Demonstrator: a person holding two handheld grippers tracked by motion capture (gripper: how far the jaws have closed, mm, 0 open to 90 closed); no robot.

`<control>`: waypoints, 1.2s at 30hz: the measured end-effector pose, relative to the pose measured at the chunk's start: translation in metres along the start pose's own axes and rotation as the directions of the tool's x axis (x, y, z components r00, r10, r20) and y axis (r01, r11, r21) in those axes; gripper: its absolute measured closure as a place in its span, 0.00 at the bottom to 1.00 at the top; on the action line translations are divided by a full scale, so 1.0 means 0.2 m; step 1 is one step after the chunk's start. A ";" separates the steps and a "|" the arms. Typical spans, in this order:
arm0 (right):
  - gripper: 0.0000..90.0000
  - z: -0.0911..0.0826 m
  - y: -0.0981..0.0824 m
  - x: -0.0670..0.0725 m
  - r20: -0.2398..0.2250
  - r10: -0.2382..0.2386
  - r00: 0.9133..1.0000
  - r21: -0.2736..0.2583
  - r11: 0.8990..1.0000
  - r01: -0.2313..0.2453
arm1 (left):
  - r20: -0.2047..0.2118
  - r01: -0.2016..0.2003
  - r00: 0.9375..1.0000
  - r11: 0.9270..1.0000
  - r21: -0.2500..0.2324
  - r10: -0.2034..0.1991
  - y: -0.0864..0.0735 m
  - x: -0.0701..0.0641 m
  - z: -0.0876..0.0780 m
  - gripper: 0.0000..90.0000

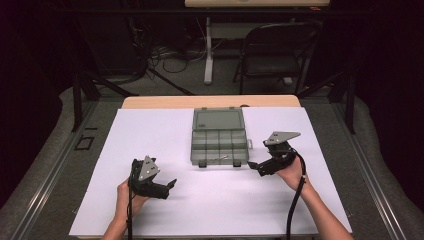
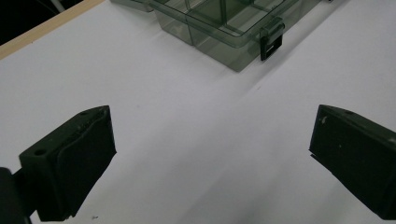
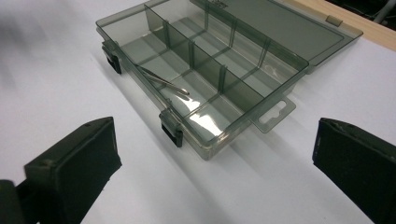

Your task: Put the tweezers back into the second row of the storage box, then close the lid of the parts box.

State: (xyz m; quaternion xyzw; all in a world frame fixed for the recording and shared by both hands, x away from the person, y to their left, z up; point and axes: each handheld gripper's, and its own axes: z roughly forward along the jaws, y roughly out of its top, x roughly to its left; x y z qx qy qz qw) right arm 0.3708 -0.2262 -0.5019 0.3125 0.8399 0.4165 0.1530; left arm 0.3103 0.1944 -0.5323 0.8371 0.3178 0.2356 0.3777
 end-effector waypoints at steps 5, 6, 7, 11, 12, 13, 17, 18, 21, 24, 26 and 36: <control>0.00 0.00 -0.01 -0.01 0.005 0.008 1.000 -0.007 1.000 -0.008 | 0.007 0.001 1.000 1.000 -0.009 -0.001 0.00 0.00 -0.01 0.00; 0.00 0.00 -0.01 -0.01 0.004 0.008 1.000 -0.015 1.000 -0.008 | 0.009 0.003 1.000 1.000 -0.010 -0.003 0.00 0.00 0.00 0.00; 0.00 -0.01 -0.01 -0.02 0.006 0.010 1.000 -0.017 1.000 -0.010 | 0.014 0.006 1.000 1.000 -0.011 -0.006 0.00 0.00 0.00 0.00; 0.00 -0.01 -0.01 -0.03 0.012 0.019 1.000 -0.026 0.999 -0.019 | 0.034 0.003 0.999 1.000 -0.017 -0.002 0.00 0.00 0.00 0.00; 0.00 -0.01 -0.02 -0.03 0.012 0.026 1.000 -0.032 0.999 -0.025 | 0.037 0.002 0.999 1.000 -0.017 -0.001 0.00 0.00 0.01 0.00; 0.00 -0.01 -0.02 -0.04 0.012 0.026 1.000 -0.030 0.999 -0.025 | 0.040 0.001 0.999 1.000 -0.017 -0.001 0.00 0.00 0.01 0.00; 0.00 -0.02 -0.01 -0.03 0.014 0.012 1.000 -0.035 0.999 -0.012 | 0.051 -0.022 0.998 1.000 -0.008 0.023 0.01 -0.01 0.01 0.00; 0.00 -0.03 -0.01 -0.02 0.015 0.013 1.000 -0.039 0.999 -0.012 | 0.047 -0.031 0.998 0.999 -0.010 0.031 0.02 -0.02 0.01 0.00; 0.00 -0.04 -0.01 -0.01 0.024 -0.001 1.000 -0.053 0.999 0.002 | 0.044 -0.052 0.998 0.999 -0.017 0.052 0.03 -0.02 0.00 0.00; 0.00 -0.04 -0.02 0.00 0.030 -0.014 0.999 -0.058 0.998 0.016 | 0.061 -0.043 0.997 0.999 -0.024 0.045 0.04 -0.01 0.00 0.00; 0.00 -0.05 -0.03 0.01 0.027 -0.011 1.000 -0.059 0.998 0.012 | 0.068 -0.047 0.997 0.998 -0.031 0.049 0.06 0.00 0.00 0.00; 0.00 -0.08 -0.05 0.01 0.033 -0.009 0.999 -0.099 0.995 0.012 | 0.108 -0.090 0.990 0.995 -0.042 0.094 0.15 0.00 0.03 0.00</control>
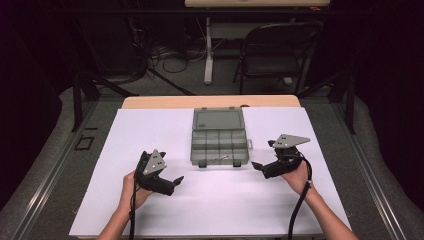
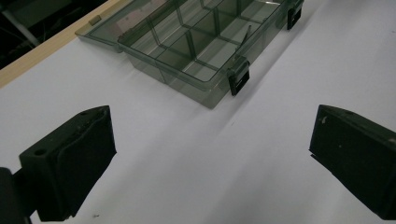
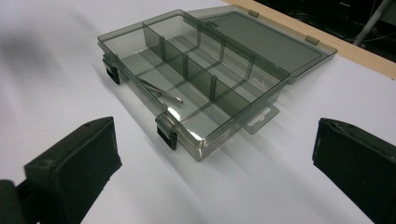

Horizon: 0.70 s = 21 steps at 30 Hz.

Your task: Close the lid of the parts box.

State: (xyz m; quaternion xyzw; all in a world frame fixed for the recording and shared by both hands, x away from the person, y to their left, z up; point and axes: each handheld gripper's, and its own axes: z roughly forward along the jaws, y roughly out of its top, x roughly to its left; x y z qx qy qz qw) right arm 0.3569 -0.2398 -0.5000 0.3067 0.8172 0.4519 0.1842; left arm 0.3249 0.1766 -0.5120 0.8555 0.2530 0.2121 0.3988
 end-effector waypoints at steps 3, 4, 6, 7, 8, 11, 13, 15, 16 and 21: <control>0.00 -0.01 0.00 -0.01 0.003 0.005 1.000 -0.002 1.000 -0.005 | 0.016 -0.009 1.000 1.000 0.002 0.009 0.03 0.02 0.01 0.00; 0.00 -0.01 -0.01 -0.01 0.005 0.010 1.000 0.000 1.000 -0.010 | 0.022 -0.012 1.000 1.000 -0.001 0.012 0.04 0.02 0.01 0.00; 0.00 -0.02 -0.02 -0.02 0.008 0.014 1.000 -0.003 1.000 -0.014 | 0.032 -0.022 0.999 1.000 0.004 0.022 0.06 0.03 0.03 0.00; 0.00 -0.02 -0.02 -0.02 0.011 0.015 1.000 -0.004 1.000 -0.015 | 0.035 -0.028 0.999 1.000 0.005 0.028 0.07 0.03 0.03 0.00; 0.00 -0.02 -0.02 -0.02 0.014 0.020 1.000 -0.001 1.000 -0.020 | 0.039 -0.036 0.999 0.999 0.012 0.036 0.08 0.03 0.04 0.00; 0.00 -0.03 -0.03 -0.04 0.016 0.025 1.000 -0.003 1.000 -0.025 | 0.049 -0.050 0.998 0.999 0.014 0.049 0.11 0.04 0.06 0.00; 0.00 -0.03 -0.03 -0.04 0.015 0.025 1.000 -0.004 1.000 -0.025 | 0.055 -0.057 0.997 0.998 0.013 0.056 0.13 0.05 0.07 0.00; 0.00 -0.02 -0.04 -0.04 0.014 0.025 1.000 0.002 1.000 -0.025 | 0.064 -0.061 0.996 0.998 0.012 0.060 0.15 0.06 0.09 0.00; 0.00 -0.02 -0.04 -0.04 0.014 0.020 1.000 0.007 1.000 -0.020 | 0.066 -0.065 0.996 0.998 0.009 0.064 0.16 0.07 0.10 0.00; 0.00 -0.01 -0.04 -0.03 0.010 0.022 1.000 0.009 1.000 -0.022 | 0.111 -0.092 0.990 0.996 0.001 0.091 0.21 0.09 0.13 0.00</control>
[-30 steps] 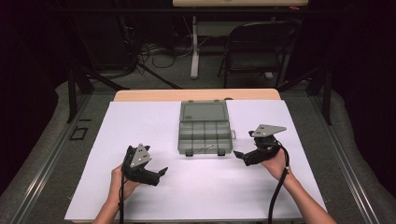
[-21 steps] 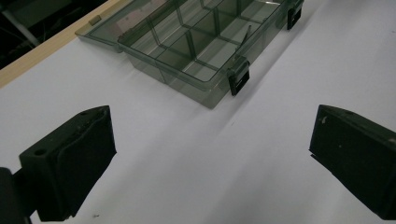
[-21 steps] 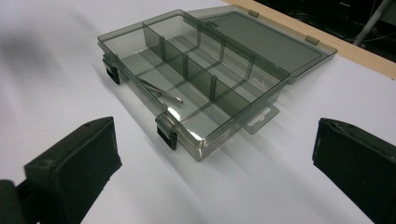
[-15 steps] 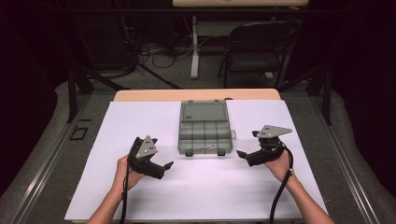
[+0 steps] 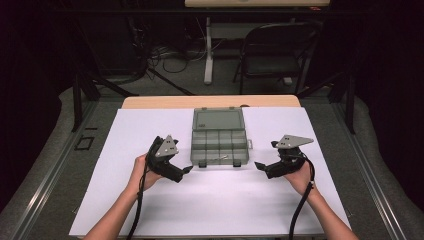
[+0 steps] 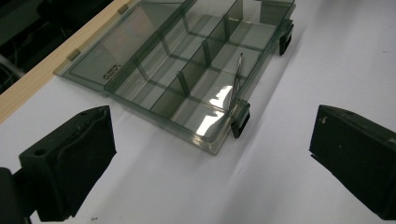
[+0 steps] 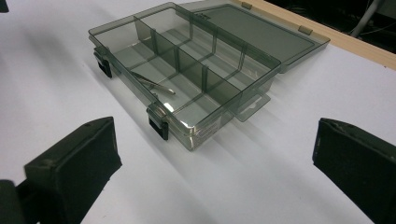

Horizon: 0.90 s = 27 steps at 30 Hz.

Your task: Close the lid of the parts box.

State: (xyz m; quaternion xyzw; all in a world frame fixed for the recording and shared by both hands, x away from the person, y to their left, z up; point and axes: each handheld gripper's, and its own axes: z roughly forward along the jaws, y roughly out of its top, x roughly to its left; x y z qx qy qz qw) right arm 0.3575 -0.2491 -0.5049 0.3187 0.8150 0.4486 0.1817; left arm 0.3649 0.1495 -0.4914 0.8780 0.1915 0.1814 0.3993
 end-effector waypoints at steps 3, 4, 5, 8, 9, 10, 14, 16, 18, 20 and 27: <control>0.00 0.00 0.00 0.00 0.000 0.001 1.000 0.000 1.000 -0.001 | 0.018 -0.016 1.000 1.000 0.004 0.016 0.03 0.02 0.02 0.00; 0.00 0.00 0.00 0.00 0.001 0.001 1.000 0.001 1.000 -0.001 | 0.023 -0.020 1.000 1.000 0.004 0.020 0.03 0.02 0.02 0.00; 0.00 0.00 0.00 0.00 0.002 0.001 1.000 0.004 1.000 -0.001 | 0.024 -0.022 0.999 1.000 0.006 0.022 0.04 0.03 0.03 0.00; 0.00 0.00 0.00 0.00 0.001 0.003 1.000 0.003 1.000 -0.003 | 0.029 -0.039 0.999 0.999 0.014 0.039 0.07 0.04 0.04 0.00; 0.00 0.00 0.00 0.00 0.000 0.004 1.000 0.002 1.000 -0.004 | 0.028 -0.041 0.999 0.999 0.017 0.040 0.08 0.04 0.05 0.00; 0.00 0.00 0.00 0.00 0.001 0.004 1.000 0.004 1.000 -0.004 | 0.031 -0.047 0.998 0.999 0.019 0.046 0.09 0.04 0.06 0.00; 0.00 0.00 0.00 -0.01 -0.003 0.005 1.000 0.004 1.000 -0.005 | 0.043 -0.064 0.997 0.997 0.040 0.063 0.12 0.05 0.09 0.00; 0.00 0.00 0.00 -0.01 0.000 0.004 1.000 0.004 1.000 -0.004 | 0.046 -0.068 0.997 0.997 0.045 0.066 0.13 0.05 0.10 0.00; 0.00 0.00 0.00 -0.01 0.000 0.010 1.000 0.004 1.000 -0.010 | 0.048 -0.076 0.996 0.996 0.056 0.073 0.14 0.06 0.12 0.00; 0.00 0.00 0.00 -0.01 -0.003 0.008 1.000 0.006 1.000 -0.008 | 0.053 -0.085 0.995 0.994 0.062 0.082 0.15 0.06 0.14 0.00; 0.00 0.01 -0.01 -0.01 -0.011 0.012 1.000 0.007 1.000 -0.012 | 0.060 -0.121 0.992 0.988 0.095 0.115 0.18 0.07 0.21 0.00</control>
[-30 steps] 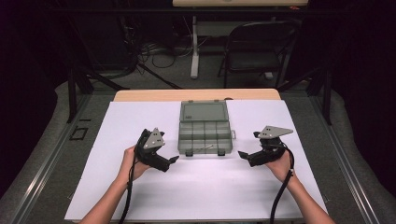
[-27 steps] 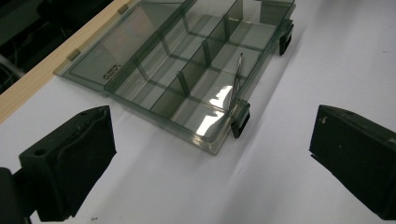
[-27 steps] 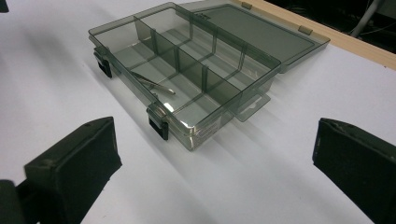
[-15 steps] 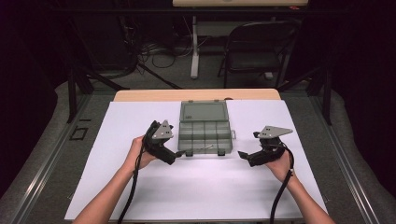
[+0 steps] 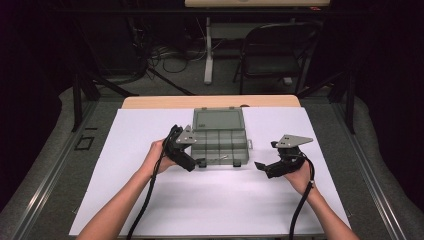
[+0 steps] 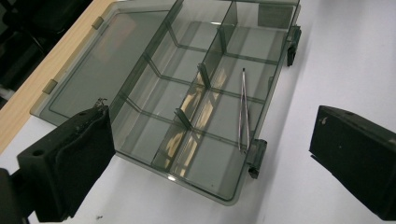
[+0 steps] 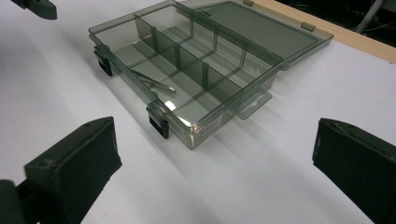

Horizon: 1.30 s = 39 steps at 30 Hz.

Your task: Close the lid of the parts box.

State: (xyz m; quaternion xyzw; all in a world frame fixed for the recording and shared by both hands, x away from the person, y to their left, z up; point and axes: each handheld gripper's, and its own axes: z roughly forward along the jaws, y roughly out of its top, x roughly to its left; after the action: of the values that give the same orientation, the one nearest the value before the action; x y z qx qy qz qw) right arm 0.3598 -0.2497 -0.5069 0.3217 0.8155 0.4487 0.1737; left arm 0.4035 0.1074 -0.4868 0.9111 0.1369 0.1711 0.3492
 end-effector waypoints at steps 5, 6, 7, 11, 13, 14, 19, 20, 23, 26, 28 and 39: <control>0.00 0.00 0.00 -0.01 0.002 0.000 1.000 0.002 1.000 0.000 | 0.011 -0.025 1.000 1.000 0.016 0.024 0.03 -0.01 0.04 0.00; 0.00 0.00 0.00 0.00 0.001 -0.001 1.000 0.002 1.000 0.001 | 0.019 -0.030 0.999 0.999 0.019 0.030 0.04 -0.01 0.04 0.00; 0.00 0.00 0.00 0.00 0.000 -0.002 1.000 0.002 1.000 0.002 | 0.022 -0.035 0.999 0.999 0.025 0.035 0.04 -0.02 0.05 0.00; 0.00 0.00 0.00 0.00 0.000 -0.004 1.000 0.001 1.000 0.004 | 0.040 -0.069 0.997 0.996 0.054 0.067 0.06 -0.04 0.09 0.01; 0.00 0.00 0.00 -0.01 0.000 -0.002 1.000 0.002 1.000 0.002 | 0.048 -0.079 0.996 0.995 0.064 0.076 0.07 -0.04 0.11 0.03; 0.00 0.00 0.00 -0.01 0.000 -0.003 1.000 0.003 1.000 0.003 | 0.052 -0.081 0.996 0.995 0.065 0.078 0.07 -0.04 0.12 0.04; 0.00 0.00 0.00 -0.01 -0.002 0.002 1.000 -0.001 1.000 -0.002 | 0.076 -0.101 0.993 0.991 0.084 0.095 0.08 -0.06 0.16 0.08; 0.00 0.00 0.00 -0.01 -0.003 0.004 1.000 0.002 1.000 -0.004 | 0.081 -0.106 0.992 0.991 0.085 0.099 0.08 -0.06 0.17 0.09; 0.00 0.00 0.00 -0.01 -0.003 0.005 1.000 0.002 1.000 -0.005 | 0.098 -0.119 0.989 0.988 0.097 0.109 0.08 -0.07 0.19 0.14; 0.00 0.00 0.00 -0.01 -0.003 0.000 1.000 0.003 1.000 0.000 | 0.107 -0.132 0.987 0.985 0.111 0.120 0.09 -0.08 0.21 0.19; 0.00 0.00 0.00 -0.01 -0.004 -0.001 1.000 0.002 1.000 0.001 | 0.117 -0.136 0.986 0.984 0.114 0.123 0.09 -0.09 0.22 0.25; 0.00 0.00 0.00 -0.01 -0.003 0.000 1.000 0.011 1.000 0.000 | 0.182 -0.170 0.973 0.974 0.148 0.142 0.09 -0.10 0.27 0.53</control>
State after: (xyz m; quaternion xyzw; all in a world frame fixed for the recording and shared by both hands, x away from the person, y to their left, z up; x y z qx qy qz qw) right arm 0.3606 -0.2507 -0.5080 0.3218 0.8182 0.4449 0.1706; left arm 0.4094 0.0548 -0.5157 0.9557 0.0480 0.1081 0.2696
